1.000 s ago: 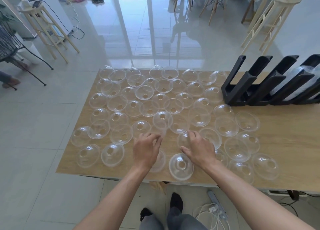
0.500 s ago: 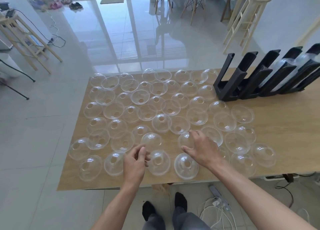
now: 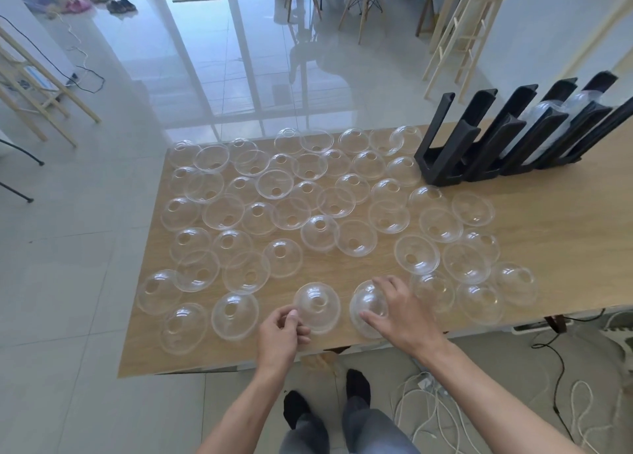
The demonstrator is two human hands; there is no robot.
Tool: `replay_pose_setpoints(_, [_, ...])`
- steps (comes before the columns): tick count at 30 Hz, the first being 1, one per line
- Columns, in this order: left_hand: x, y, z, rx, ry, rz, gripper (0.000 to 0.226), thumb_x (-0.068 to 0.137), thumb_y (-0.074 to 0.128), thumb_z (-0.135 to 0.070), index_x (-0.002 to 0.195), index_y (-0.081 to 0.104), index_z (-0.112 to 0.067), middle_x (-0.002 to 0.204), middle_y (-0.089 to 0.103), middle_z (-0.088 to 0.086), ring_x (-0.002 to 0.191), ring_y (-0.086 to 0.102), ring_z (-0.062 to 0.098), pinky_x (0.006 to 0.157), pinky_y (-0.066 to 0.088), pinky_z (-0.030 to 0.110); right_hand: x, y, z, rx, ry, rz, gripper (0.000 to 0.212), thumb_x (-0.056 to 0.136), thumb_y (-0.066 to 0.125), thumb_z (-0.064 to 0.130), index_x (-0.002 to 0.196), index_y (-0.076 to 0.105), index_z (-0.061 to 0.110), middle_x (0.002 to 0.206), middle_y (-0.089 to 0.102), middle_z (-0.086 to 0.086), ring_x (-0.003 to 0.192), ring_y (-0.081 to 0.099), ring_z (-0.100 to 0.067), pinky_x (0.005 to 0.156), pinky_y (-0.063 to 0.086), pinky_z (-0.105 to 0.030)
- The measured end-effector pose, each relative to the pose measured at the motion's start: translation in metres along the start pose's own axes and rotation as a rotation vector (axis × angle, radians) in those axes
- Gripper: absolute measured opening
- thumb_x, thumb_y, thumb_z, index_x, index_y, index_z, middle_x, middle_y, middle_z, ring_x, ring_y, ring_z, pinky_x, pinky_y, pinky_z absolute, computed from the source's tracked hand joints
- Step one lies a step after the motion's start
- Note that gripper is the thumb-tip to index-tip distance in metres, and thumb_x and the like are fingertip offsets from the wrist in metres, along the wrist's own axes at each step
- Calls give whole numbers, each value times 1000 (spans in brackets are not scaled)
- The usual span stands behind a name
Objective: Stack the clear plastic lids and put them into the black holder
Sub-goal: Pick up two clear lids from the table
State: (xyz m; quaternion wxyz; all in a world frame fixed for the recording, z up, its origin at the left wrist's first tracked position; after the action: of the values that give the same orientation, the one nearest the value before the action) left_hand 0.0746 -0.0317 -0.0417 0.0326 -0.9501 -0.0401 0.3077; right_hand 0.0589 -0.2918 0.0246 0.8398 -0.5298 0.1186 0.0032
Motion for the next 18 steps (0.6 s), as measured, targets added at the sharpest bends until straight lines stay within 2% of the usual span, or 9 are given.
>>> replay_pose_setpoints(4, [2,-2,0,40,-6,5,14,106,60,-14,117,69,-15,85,79,10,73,76,19,69,62,32,-14,13,-3,-65,-17,-27,75,91,70,62,153,49,26,150,53,7,127,63,-17,97,57,-35])
replay_pose_setpoints(6, [0,-5,-7,204,90,-12,22,104,59,-11,123,65,-20,103,76,5,84,75,13,72,62,30,-19,20,-5,-78,-16,-25,77,91,71,61,155,45,28,155,48,5,131,60,-18,98,57,-36])
replay_pose_setpoints(8, [-5,-3,-16,458,249,16,46,100,60,-13,142,52,-29,132,61,-4,95,70,7,85,59,28,-22,28,-8,-55,21,-15,85,89,73,60,159,36,28,160,41,4,130,61,-20,93,60,-36])
replay_pose_setpoints(10, [-10,5,-21,630,346,121,73,96,67,-23,159,31,-35,146,38,-8,98,68,7,93,58,30,-24,33,-11,-17,64,-24,95,88,75,60,162,27,25,163,36,3,130,60,-20,91,59,-35])
replay_pose_setpoints(12, [-11,15,-24,753,392,201,92,91,76,-37,163,18,-37,150,28,-12,110,67,18,102,56,40,-24,36,-13,2,80,-50,96,87,75,59,161,27,23,164,37,5,131,60,-19,92,57,-34])
replay_pose_setpoints(13, [-9,20,-25,804,404,216,96,90,78,-42,163,18,-36,152,28,-11,113,67,22,104,55,43,-22,36,-13,2,81,-59,93,87,75,59,159,28,24,162,38,5,128,61,-17,91,57,-33])
replay_pose_setpoints(15, [-6,27,-28,841,414,218,93,89,80,-44,163,23,-33,152,31,-6,114,67,24,104,54,44,-15,34,-14,6,77,-61,90,87,76,59,157,30,26,160,40,7,123,63,-16,89,58,-32])
replay_pose_setpoints(18, [-2,36,-33,817,415,206,89,90,81,-42,161,28,-33,149,34,-5,111,69,23,99,57,43,-3,29,-17,16,60,-54,91,87,77,57,158,29,26,161,38,8,129,61,-17,94,59,-36])
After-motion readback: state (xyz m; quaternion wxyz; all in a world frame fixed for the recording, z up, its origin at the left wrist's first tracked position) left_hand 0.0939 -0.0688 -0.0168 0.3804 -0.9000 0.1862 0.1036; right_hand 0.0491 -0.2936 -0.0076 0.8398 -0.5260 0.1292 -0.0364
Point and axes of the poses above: each hand's wrist, its own x-axis towards the middle knuckle, its own y-axis out of the palm, z = x × y, the point moved 5 cm from there along x, towards the middle knuckle
